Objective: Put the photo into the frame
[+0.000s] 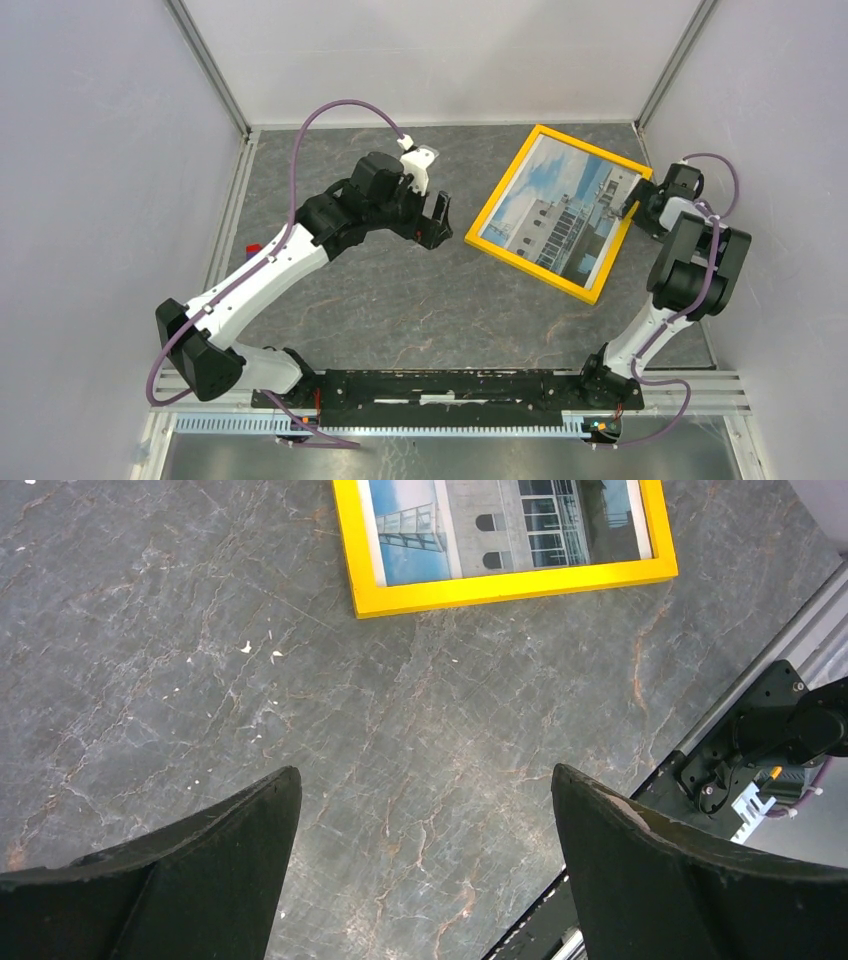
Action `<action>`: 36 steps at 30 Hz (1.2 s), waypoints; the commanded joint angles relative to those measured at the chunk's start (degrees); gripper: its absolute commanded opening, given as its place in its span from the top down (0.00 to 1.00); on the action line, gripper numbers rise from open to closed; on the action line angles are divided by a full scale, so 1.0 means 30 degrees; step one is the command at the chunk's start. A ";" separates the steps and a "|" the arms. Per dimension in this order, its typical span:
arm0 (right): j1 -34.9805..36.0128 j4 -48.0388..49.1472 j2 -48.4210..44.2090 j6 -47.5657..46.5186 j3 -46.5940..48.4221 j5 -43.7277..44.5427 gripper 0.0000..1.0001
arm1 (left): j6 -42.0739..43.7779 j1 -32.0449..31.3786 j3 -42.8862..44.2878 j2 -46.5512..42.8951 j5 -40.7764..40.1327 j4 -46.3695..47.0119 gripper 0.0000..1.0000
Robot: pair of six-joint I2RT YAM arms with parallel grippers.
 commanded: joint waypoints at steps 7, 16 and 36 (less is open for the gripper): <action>0.1489 -0.4806 -0.7059 -0.3155 -0.1736 0.7286 0.02 | 0.0045 0.0316 -0.0872 -0.1232 -0.0193 0.1893 0.00; 0.9557 -0.4388 -1.4474 -0.2873 -0.4042 0.3317 0.02 | 0.0009 0.0795 0.0309 -0.1576 -0.1393 0.1629 0.00; 1.3998 -0.5723 -2.3990 -0.0534 -0.0181 -0.2520 0.02 | -0.1556 0.0804 0.3526 -1.1327 -0.5282 0.1457 0.00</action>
